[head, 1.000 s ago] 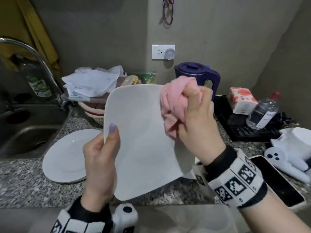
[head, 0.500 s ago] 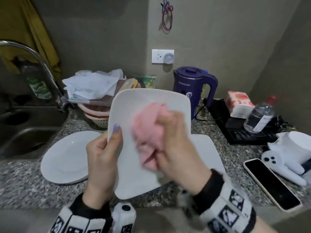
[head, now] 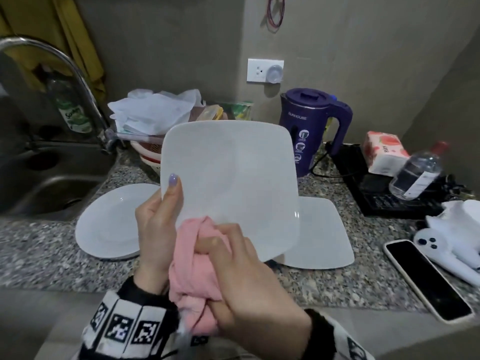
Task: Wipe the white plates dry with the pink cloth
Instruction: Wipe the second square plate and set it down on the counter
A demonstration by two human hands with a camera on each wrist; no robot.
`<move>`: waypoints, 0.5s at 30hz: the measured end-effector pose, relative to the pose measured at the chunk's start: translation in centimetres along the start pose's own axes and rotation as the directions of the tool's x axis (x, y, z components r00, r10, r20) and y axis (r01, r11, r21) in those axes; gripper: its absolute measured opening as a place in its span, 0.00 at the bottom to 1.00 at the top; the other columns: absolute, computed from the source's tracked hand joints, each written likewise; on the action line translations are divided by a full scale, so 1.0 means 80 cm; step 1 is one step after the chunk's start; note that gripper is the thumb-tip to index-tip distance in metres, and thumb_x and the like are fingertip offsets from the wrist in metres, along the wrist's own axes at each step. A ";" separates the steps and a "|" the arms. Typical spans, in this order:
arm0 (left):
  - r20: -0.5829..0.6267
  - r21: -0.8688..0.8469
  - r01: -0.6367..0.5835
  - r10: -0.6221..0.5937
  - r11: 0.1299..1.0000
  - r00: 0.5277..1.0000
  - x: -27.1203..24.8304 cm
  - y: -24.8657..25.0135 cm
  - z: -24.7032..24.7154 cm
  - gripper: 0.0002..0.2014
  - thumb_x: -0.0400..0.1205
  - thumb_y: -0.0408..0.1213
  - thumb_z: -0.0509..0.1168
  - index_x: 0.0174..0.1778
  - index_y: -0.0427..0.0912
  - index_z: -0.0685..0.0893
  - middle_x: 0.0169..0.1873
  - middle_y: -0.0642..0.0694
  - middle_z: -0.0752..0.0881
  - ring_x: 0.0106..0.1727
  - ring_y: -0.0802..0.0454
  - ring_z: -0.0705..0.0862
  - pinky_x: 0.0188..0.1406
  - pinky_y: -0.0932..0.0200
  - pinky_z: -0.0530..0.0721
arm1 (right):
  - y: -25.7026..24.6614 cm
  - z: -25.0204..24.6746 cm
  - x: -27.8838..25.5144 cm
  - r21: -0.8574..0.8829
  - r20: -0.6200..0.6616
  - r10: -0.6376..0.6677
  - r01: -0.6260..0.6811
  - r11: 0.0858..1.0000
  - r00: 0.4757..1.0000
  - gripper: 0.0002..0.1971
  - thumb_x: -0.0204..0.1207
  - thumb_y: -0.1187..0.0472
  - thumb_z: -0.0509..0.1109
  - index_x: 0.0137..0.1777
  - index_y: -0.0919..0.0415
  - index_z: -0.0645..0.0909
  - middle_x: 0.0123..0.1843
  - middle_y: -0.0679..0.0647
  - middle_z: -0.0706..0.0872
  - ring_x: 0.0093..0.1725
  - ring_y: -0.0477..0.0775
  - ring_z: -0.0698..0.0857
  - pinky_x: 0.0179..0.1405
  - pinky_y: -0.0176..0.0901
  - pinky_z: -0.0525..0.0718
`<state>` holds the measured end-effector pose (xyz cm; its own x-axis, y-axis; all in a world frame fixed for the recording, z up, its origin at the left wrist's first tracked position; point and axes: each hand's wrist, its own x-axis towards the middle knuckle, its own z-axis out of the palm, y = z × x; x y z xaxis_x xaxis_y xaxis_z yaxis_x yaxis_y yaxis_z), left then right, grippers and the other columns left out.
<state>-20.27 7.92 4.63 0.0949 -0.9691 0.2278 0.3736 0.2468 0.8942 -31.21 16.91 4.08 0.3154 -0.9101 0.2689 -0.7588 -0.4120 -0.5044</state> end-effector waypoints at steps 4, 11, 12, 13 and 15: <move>0.025 -0.024 -0.017 0.017 1.000 1.000 -0.004 0.007 -0.006 0.15 0.81 0.42 0.60 0.39 0.44 0.91 0.38 0.60 0.91 0.45 0.66 0.87 0.48 0.70 0.84 | 0.043 -0.031 -0.013 -0.128 -0.099 0.047 -0.059 0.990 0.994 0.23 0.67 0.46 0.53 0.64 0.42 0.58 0.67 0.46 0.60 0.58 0.55 0.73 0.35 0.44 0.72; 0.022 0.012 -0.023 0.023 1.000 1.000 -0.010 -0.002 -0.004 0.15 0.83 0.40 0.62 0.30 0.44 0.81 0.25 0.59 0.81 0.31 0.65 0.79 0.36 0.70 0.78 | 0.030 -0.028 0.006 -0.156 -0.086 0.047 -0.060 0.986 0.995 0.26 0.65 0.46 0.52 0.65 0.43 0.55 0.68 0.50 0.60 0.58 0.56 0.71 0.39 0.48 0.76; 0.042 0.010 -0.014 0.014 1.000 0.999 -0.012 -0.005 -0.005 0.15 0.82 0.43 0.65 0.29 0.44 0.83 0.26 0.53 0.81 0.31 0.61 0.79 0.34 0.68 0.78 | 0.022 -0.028 0.019 -0.168 -0.090 0.000 -0.015 0.986 0.996 0.26 0.66 0.51 0.55 0.65 0.42 0.55 0.69 0.51 0.60 0.59 0.59 0.72 0.38 0.48 0.75; 0.065 0.010 -0.004 0.004 1.000 0.998 -0.014 -0.008 -0.006 0.15 0.81 0.45 0.67 0.30 0.43 0.83 0.28 0.48 0.81 0.33 0.58 0.79 0.33 0.66 0.77 | 0.023 -0.036 0.035 -0.190 -0.136 -0.012 -0.014 0.982 0.991 0.27 0.67 0.56 0.59 0.65 0.43 0.55 0.69 0.52 0.61 0.58 0.61 0.73 0.36 0.48 0.73; 0.083 -0.018 0.018 -0.016 1.000 0.996 -0.020 -0.010 -0.008 0.15 0.83 0.42 0.65 0.29 0.44 0.83 0.29 0.50 0.82 0.32 0.59 0.80 0.32 0.65 0.78 | 0.037 -0.067 0.067 -0.231 -0.306 0.049 -0.124 0.965 0.951 0.26 0.68 0.59 0.60 0.65 0.45 0.55 0.68 0.57 0.64 0.55 0.64 0.74 0.32 0.44 0.68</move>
<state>-20.14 9.31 3.34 0.0119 -0.9695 0.2447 0.3919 0.2297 0.8909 -34.78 11.07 8.43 0.0884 -0.8714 0.4825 -0.9029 -0.2747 -0.3307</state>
